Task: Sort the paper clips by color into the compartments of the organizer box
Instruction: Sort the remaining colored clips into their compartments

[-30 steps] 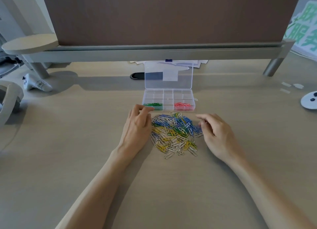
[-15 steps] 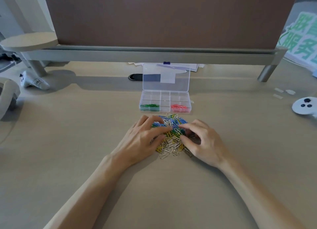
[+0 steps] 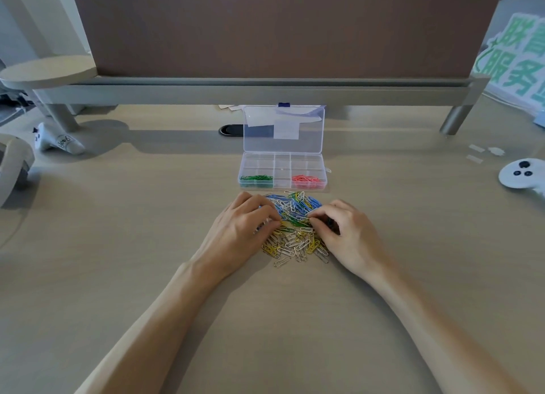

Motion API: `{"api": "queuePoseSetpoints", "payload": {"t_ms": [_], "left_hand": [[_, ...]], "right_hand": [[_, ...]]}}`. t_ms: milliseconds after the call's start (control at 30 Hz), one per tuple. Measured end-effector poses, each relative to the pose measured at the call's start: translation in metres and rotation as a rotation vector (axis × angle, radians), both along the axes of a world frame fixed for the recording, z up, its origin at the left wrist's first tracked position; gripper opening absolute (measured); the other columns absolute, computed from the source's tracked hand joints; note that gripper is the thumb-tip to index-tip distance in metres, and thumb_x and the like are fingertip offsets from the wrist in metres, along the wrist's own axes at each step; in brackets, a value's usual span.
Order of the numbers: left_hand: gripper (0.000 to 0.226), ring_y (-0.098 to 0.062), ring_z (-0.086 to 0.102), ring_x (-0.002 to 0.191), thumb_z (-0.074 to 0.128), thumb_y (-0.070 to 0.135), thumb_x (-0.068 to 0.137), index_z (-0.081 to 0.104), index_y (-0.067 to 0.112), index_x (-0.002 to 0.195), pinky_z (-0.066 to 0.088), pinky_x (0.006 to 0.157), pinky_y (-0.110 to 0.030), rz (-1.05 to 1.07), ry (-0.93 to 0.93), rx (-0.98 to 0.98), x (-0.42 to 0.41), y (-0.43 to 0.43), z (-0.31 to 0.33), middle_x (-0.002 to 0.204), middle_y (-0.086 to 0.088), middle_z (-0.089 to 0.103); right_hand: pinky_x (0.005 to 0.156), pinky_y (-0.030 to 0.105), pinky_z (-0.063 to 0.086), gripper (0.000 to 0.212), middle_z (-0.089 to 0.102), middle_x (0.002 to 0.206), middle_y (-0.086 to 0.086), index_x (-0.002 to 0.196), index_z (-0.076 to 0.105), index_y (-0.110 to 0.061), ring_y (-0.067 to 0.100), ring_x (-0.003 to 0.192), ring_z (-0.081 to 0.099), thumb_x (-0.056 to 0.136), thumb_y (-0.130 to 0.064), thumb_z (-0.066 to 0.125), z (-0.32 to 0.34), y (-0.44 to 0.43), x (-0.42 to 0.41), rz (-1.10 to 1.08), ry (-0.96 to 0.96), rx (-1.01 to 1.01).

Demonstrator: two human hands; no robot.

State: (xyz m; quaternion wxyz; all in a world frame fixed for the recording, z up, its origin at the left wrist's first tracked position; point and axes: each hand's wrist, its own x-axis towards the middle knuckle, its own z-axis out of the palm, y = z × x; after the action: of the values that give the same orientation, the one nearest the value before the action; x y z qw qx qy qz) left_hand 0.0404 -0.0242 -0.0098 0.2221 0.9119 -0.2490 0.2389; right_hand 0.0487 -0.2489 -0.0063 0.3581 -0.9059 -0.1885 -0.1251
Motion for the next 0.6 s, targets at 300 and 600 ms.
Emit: {"api": "queuePoseSetpoints", "payload": {"t_ms": [300, 600], "left_hand": [[0.015, -0.012, 0.05, 0.087, 0.057, 0.028, 0.094, 0.07, 0.021, 0.093, 0.044, 0.069, -0.024, 0.163, -0.03, -0.071, -0.001, 0.003, -0.002, 0.091, 0.012, 0.065], [0.027, -0.017, 0.052, 0.097, 0.053, 0.04, 0.093, 0.073, 0.026, 0.106, 0.048, 0.075, -0.031, 0.008, 0.014, 0.013, 0.0, 0.0, -0.002, 0.103, 0.007, 0.06]], "right_hand": [[0.066, 0.018, 0.037, 0.008, 0.055, 0.082, -0.009, 0.093, 0.072, -0.02, 0.007, 0.077, 0.052, 0.09, -0.021, 0.065, -0.001, 0.0, 0.001, -0.048, -0.069, 0.009], [0.077, 0.027, 0.046, 0.022, 0.051, 0.094, -0.006, 0.107, 0.073, -0.023, 0.013, 0.097, 0.05, 0.086, -0.029, 0.068, -0.003, 0.01, -0.002, 0.04, -0.155, -0.121]]}}
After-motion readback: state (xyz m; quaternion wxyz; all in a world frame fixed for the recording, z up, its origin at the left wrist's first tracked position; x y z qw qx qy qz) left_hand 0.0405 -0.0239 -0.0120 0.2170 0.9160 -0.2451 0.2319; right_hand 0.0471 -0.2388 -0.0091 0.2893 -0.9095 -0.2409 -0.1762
